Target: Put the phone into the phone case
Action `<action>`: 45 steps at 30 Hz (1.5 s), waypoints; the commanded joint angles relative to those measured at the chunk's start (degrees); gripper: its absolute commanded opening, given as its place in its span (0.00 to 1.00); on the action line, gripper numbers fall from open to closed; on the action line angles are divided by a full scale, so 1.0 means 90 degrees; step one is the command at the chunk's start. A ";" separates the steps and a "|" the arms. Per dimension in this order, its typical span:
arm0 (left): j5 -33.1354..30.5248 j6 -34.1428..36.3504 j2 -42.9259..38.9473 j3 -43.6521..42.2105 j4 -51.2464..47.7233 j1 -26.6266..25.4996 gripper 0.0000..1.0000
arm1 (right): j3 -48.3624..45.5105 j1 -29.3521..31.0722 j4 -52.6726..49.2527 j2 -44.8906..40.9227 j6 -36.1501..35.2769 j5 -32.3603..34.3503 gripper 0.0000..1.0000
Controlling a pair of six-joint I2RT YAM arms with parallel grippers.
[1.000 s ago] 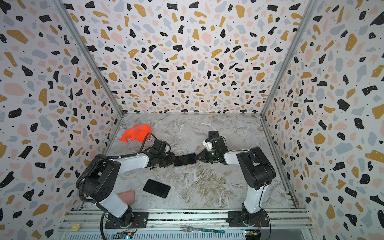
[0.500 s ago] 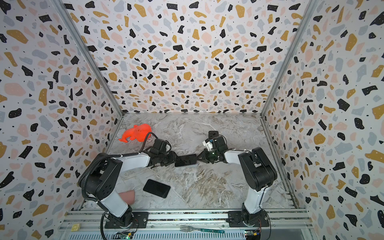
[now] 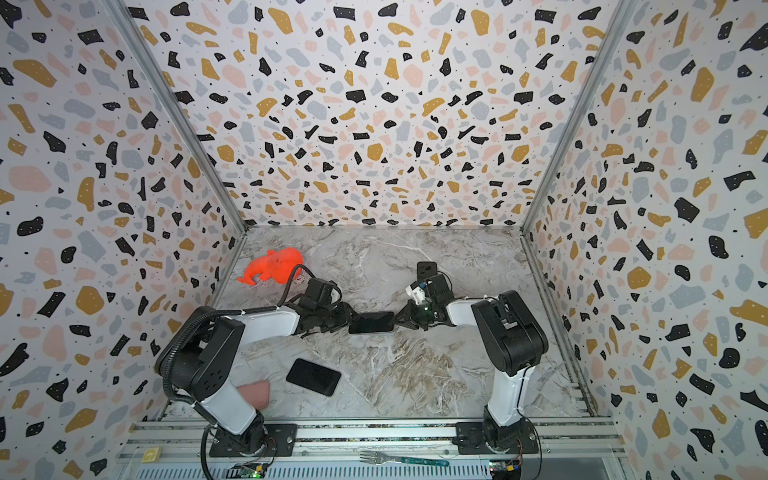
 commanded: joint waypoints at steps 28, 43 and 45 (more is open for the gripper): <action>0.0012 0.0288 -0.0384 -0.0240 0.0072 -0.0103 0.45 | 0.0026 0.0511 -0.0915 -0.0854 -0.0355 0.1064 0.37; -0.0097 0.0458 -0.0896 -0.0620 -0.0282 0.0005 0.48 | 0.0229 0.0524 -0.1671 -0.1643 -0.1230 0.2181 0.45; -0.0004 0.0374 -0.1008 -0.0796 -0.0243 -0.0023 0.48 | 0.0332 0.0578 -0.1553 -0.1515 -0.1405 0.2343 0.45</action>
